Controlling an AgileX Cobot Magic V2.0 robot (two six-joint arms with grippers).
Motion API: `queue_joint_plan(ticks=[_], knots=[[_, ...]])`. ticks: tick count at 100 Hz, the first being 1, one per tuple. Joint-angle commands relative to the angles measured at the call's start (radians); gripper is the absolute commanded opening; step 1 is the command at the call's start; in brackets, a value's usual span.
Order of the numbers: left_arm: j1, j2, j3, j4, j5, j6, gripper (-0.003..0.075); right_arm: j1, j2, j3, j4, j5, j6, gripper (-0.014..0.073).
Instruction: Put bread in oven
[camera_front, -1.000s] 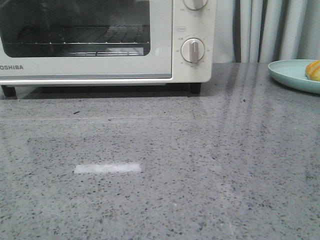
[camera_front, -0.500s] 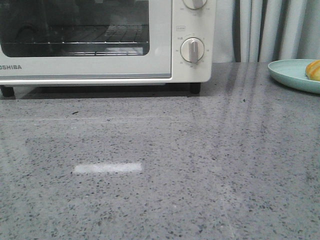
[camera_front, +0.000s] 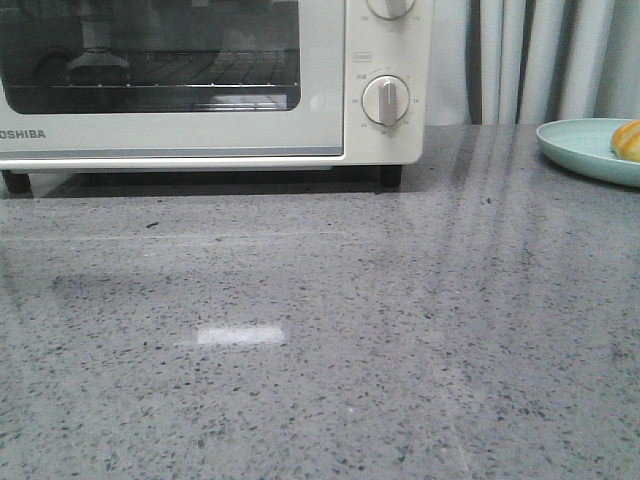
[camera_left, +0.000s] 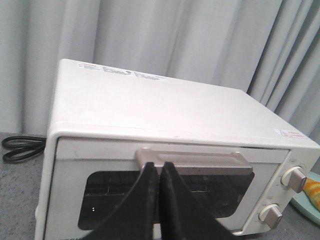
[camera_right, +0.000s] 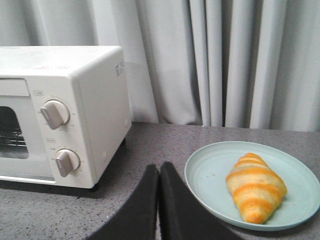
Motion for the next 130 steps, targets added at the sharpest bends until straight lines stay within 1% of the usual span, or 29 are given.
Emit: queue_joint_plan(ticks=[1, 14, 28, 46, 66, 74, 92, 121, 130], knots=[[-0.03, 0.096, -0.102, 0.012, -0.06, 0.014, -0.0021, 0.012, 0.017, -0.039, -0.009, -0.074, -0.014, -0.0041], [-0.061, 0.215, -0.184, 0.014, -0.06, 0.014, -0.0021, 0.012, 0.017, -0.039, -0.009, -0.025, -0.014, -0.0041], [-0.085, 0.311, -0.239, 0.016, -0.062, 0.014, -0.0021, 0.012, 0.017, -0.039, -0.009, 0.02, -0.014, -0.0041], [-0.087, 0.393, -0.255, 0.016, -0.067, 0.014, -0.0021, 0.012, 0.017, -0.039, -0.009, 0.039, -0.014, -0.0041], [-0.087, 0.442, -0.255, 0.016, -0.014, 0.014, -0.0021, 0.012, 0.017, -0.039, 0.0, 0.04, -0.014, -0.0041], [-0.087, 0.442, -0.25, 0.029, 0.031, 0.014, -0.0021, 0.012, 0.017, -0.039, 0.01, 0.04, -0.014, -0.0041], [-0.087, 0.398, -0.211, 0.054, 0.181, 0.014, -0.0022, 0.012, 0.017, -0.039, 0.01, 0.04, -0.014, -0.0041], [-0.121, 0.221, -0.02, 0.05, 0.323, 0.014, -0.0021, 0.012, 0.019, -0.039, 0.01, 0.031, -0.014, -0.0041], [-0.124, 0.185, 0.051, 0.05, 0.339, 0.014, -0.0021, 0.012, 0.03, -0.039, 0.01, 0.002, -0.014, -0.0041]])
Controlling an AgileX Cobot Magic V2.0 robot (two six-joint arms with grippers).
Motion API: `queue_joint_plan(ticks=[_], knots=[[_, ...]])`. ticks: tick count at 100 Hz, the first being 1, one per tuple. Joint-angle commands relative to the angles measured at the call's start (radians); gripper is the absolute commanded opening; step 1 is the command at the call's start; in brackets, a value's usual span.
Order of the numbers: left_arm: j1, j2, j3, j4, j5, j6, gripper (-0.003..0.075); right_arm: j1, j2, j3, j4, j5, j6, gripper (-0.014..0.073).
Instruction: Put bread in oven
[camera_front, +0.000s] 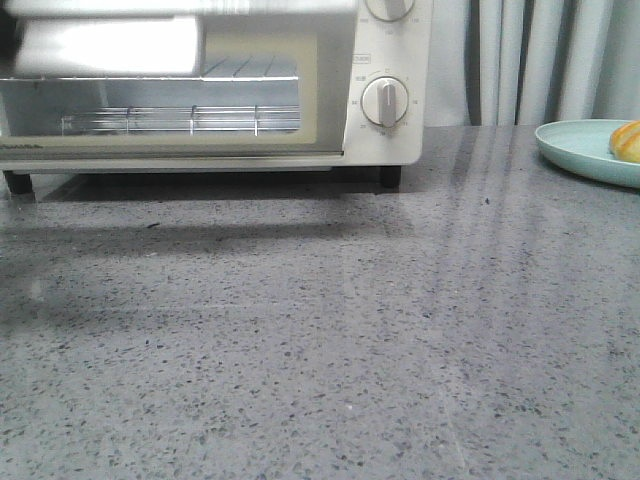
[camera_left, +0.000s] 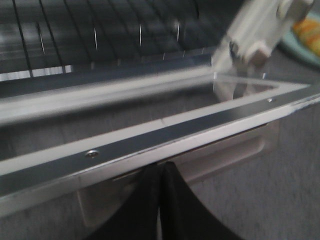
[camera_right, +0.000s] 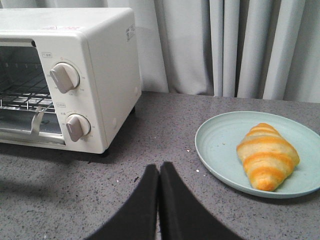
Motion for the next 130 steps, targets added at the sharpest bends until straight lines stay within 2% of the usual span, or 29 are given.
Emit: queue_joint_plan(ticks=[1, 23, 33, 45, 59, 77, 101, 115, 130], knots=[[-0.004, -0.022, 0.052, 0.011, 0.0, -0.001, -0.0022, 0.001, 0.025, -0.039, 0.005, -0.107, -0.006, -0.0041], [-0.004, -0.05, 0.179, 0.011, -0.015, -0.001, -0.0021, 0.001, 0.051, -0.039, 0.008, -0.146, -0.006, -0.0041], [-0.004, -0.05, 0.189, 0.011, -0.028, -0.001, -0.0022, 0.001, 0.055, -0.039, 0.018, -0.144, -0.006, -0.0041], [-0.004, -0.068, 0.189, 0.002, -0.033, -0.001, -0.0022, 0.001, 0.056, -0.039, 0.096, -0.14, -0.006, -0.0041], [-0.004, -0.183, 0.175, -0.028, -0.036, -0.001, -0.0022, -0.002, 0.1, -0.065, 0.135, -0.092, -0.006, -0.0041], [-0.004, -0.4, 0.131, -0.01, -0.044, -0.001, -0.0022, -0.068, 0.264, -0.241, 0.117, 0.05, -0.006, -0.0041], [-0.004, -0.593, 0.123, 0.084, -0.027, -0.001, -0.0022, -0.288, 0.53, -0.549, 0.064, 0.206, -0.006, -0.0022], [-0.004, -0.65, 0.123, 0.099, 0.028, -0.001, -0.0021, -0.366, 0.689, -0.608, 0.064, 0.245, 0.002, 0.0073], [-0.004, -0.675, 0.123, 0.099, 0.067, -0.001, -0.0021, -0.374, 0.837, -0.624, 0.064, 0.274, 0.004, 0.03]])
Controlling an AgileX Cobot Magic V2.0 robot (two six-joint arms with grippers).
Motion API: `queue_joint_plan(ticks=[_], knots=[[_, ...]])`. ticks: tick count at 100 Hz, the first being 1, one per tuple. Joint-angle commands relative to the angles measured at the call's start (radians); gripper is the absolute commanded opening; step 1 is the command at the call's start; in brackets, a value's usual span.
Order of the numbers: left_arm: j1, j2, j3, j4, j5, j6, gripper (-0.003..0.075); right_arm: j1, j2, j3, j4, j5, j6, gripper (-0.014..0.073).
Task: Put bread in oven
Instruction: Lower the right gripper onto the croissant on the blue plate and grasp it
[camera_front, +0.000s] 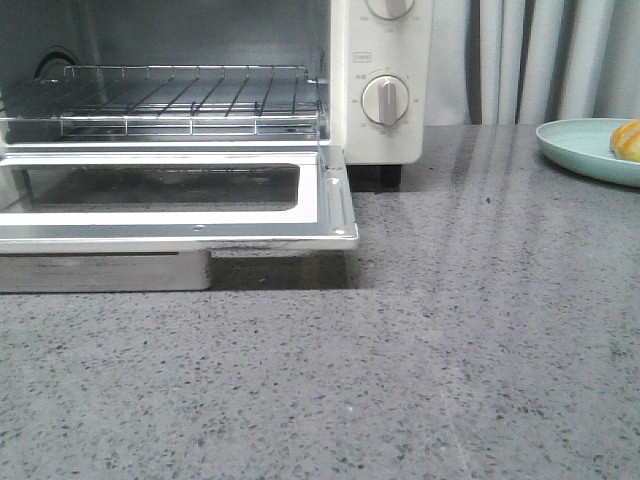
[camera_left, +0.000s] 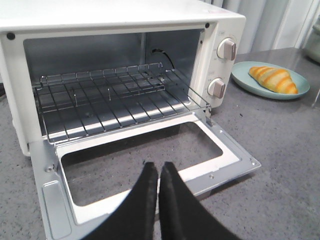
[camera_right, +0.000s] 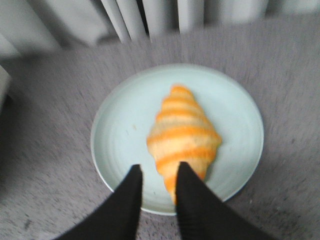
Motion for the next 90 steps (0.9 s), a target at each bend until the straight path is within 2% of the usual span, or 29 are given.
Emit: queue_joint_plan(ticks=[1, 7, 45, 79, 84, 90], knots=[[-0.002, -0.002, -0.032, -0.007, -0.048, -0.001, -0.0022, -0.008, 0.057, -0.04, 0.002, -0.039, 0.002, 0.0307], [-0.002, -0.004, -0.032, -0.007, -0.048, -0.001, -0.0022, -0.008, 0.103, -0.044, -0.003, -0.039, 0.002, 0.0344], [-0.002, -0.004, -0.032, -0.007, -0.048, -0.001, -0.0022, -0.008, 0.264, -0.044, -0.011, -0.193, 0.002, 0.0343], [-0.002, -0.004, -0.032, -0.025, -0.048, -0.001, -0.0022, -0.006, 0.355, -0.044, 0.014, -0.202, 0.002, 0.0337], [-0.002, -0.004, -0.032, -0.025, -0.048, -0.001, -0.0022, -0.006, 0.363, -0.044, 0.024, -0.195, 0.002, 0.0324], [-0.002, -0.004, -0.032, -0.025, -0.048, -0.001, -0.0022, -0.006, 0.37, -0.044, 0.029, -0.183, 0.002, 0.0266]])
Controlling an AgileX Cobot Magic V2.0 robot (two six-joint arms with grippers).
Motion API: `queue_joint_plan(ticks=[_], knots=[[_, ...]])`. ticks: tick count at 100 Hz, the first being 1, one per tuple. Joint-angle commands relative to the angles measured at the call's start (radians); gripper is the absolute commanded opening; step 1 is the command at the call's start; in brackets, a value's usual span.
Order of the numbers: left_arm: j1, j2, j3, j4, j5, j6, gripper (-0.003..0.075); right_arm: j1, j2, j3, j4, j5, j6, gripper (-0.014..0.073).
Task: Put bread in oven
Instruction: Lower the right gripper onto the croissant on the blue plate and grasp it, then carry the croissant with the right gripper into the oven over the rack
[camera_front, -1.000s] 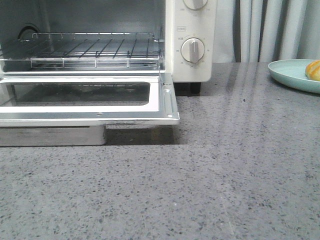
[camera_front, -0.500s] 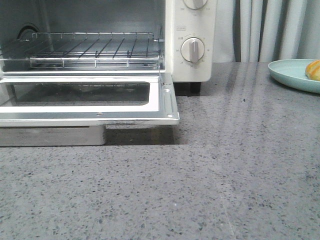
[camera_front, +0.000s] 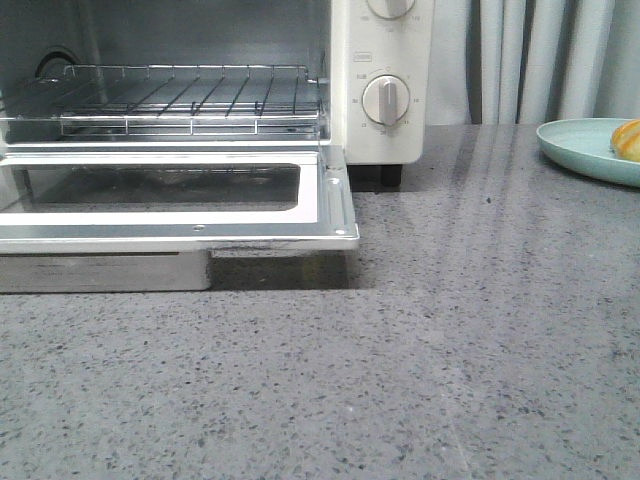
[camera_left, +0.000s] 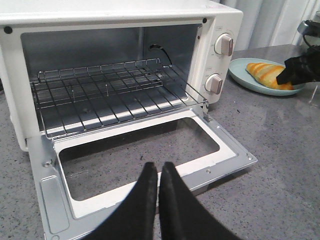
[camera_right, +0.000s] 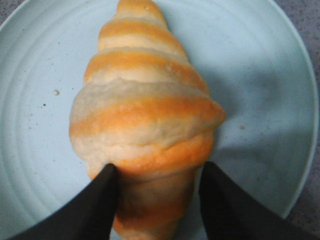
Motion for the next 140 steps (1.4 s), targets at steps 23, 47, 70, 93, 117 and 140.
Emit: queue_joint_plan(ticks=[23, 47, 70, 93, 117, 140], knots=[[-0.002, 0.012, -0.032, -0.019, -0.067, -0.001, -0.0022, -0.005, -0.013, -0.027, 0.018, -0.004, -0.002, -0.0066], [-0.002, 0.012, -0.032, -0.019, -0.066, -0.001, -0.0022, -0.003, -0.177, -0.027, 0.031, -0.125, -0.002, -0.0067], [-0.002, 0.012, -0.032, -0.019, -0.08, -0.001, -0.0022, 0.117, -0.424, -0.064, 0.031, -0.222, -0.004, -0.0069], [-0.002, 0.012, -0.032, 0.018, -0.163, -0.001, -0.0022, 0.481, -0.508, -0.182, 0.029, -0.215, -0.082, -0.0069], [-0.002, 0.012, -0.028, 0.022, -0.184, -0.001, -0.0022, 0.869, -0.42, -0.225, -0.02, -0.219, -0.094, -0.0069], [-0.002, 0.012, -0.028, 0.022, -0.182, -0.001, -0.0021, 1.001, -0.221, -0.23, -0.047, -0.232, -0.094, -0.0069]])
